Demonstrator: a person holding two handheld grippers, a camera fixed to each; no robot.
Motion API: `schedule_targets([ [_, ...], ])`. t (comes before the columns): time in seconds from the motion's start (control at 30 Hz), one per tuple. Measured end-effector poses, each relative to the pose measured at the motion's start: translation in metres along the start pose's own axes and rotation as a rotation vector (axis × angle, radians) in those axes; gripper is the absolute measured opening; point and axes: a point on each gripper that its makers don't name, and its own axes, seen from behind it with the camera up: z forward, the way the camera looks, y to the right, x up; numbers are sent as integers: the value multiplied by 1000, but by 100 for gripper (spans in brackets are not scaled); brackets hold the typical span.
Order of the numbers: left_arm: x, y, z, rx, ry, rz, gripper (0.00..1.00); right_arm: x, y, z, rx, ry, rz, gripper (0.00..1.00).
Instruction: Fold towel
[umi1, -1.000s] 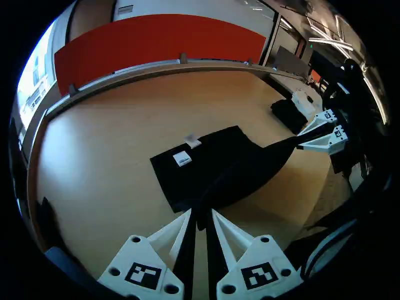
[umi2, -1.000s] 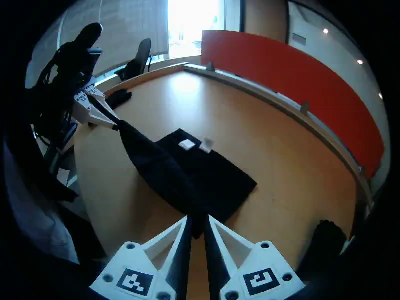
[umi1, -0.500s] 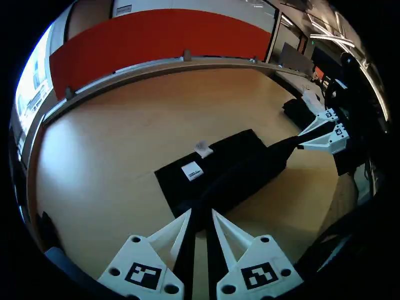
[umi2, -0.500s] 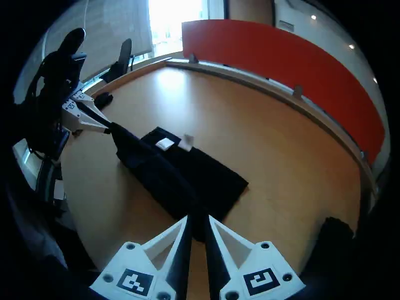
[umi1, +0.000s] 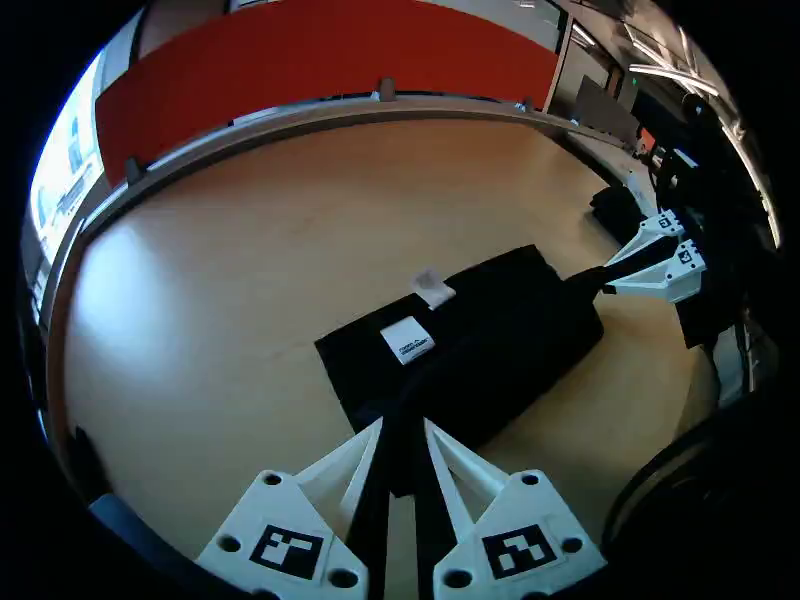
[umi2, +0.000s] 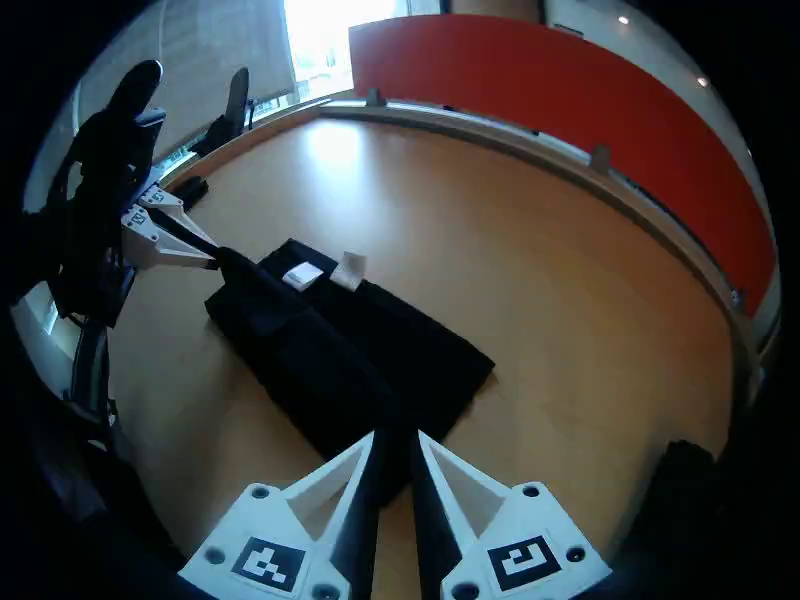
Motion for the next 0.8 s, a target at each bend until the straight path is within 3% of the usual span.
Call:
schedule_targets([
  [0.23,-2,-5,15,12,-4,-6,13,-2,9,16,-19,-13,5,19],
  [0.33,0,-12,19,37,1,3,21,-2,13,20,-33,-15,9,24],
  [0.43,3,-21,23,71,7,20,32,-2,18,25,-47,-17,18,33],
  [0.63,2,-30,31,106,-8,65,57,2,30,32,-97,-10,29,68],
  [0.8,1,-36,35,125,-17,80,63,1,36,35,-119,-14,17,87],
])
